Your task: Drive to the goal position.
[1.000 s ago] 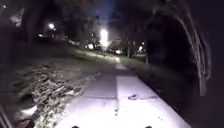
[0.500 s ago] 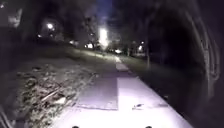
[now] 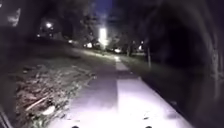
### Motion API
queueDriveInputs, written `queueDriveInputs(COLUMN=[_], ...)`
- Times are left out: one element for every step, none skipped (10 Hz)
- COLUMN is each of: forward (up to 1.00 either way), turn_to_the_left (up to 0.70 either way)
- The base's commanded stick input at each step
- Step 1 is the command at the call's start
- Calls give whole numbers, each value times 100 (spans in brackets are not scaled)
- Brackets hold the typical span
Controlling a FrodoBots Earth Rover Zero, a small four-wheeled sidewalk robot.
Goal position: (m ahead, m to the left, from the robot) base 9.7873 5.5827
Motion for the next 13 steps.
queueDriveInputs(forward=[70,70,70,70,70,70,70,70,70,70,70,70,70], turn_to_the_left=[0,0,0,0,0,0,22,35,17,0,0,0,0])
